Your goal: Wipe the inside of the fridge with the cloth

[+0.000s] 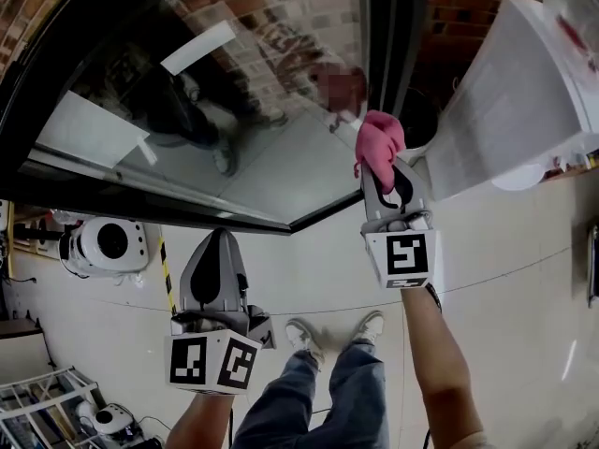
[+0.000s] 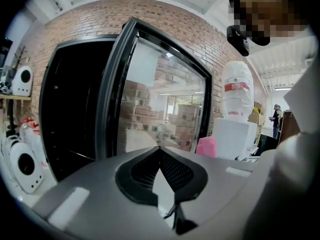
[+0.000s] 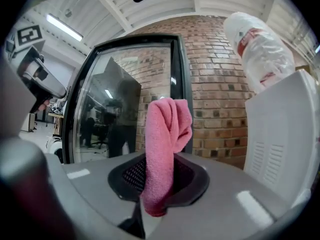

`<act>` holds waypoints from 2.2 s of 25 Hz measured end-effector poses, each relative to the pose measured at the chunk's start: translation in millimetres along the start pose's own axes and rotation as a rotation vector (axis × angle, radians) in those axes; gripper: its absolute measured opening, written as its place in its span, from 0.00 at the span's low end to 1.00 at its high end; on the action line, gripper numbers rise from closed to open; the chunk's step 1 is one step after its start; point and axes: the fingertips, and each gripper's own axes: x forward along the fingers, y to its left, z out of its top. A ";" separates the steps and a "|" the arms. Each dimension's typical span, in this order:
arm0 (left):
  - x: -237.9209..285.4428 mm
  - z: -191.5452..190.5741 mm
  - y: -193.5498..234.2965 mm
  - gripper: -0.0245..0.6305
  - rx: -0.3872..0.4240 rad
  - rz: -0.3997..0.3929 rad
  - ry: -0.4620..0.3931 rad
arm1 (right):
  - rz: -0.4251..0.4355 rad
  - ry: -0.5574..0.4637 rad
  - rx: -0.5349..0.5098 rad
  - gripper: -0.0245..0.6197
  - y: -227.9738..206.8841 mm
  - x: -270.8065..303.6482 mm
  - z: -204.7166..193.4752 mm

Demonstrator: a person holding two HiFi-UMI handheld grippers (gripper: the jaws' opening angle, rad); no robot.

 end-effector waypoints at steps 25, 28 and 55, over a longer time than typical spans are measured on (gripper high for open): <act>-37.7 -63.8 104.6 0.05 0.028 -0.092 0.027 | 0.255 -0.035 0.023 0.14 293.4 -22.5 -15.2; -36.2 -72.1 113.1 0.05 0.020 -0.103 0.020 | 0.264 -0.034 0.012 0.14 306.9 -15.2 -26.1; 40.8 -116.2 26.3 0.05 -0.064 -0.009 0.029 | 0.005 0.101 -0.013 0.14 12.8 3.3 -128.3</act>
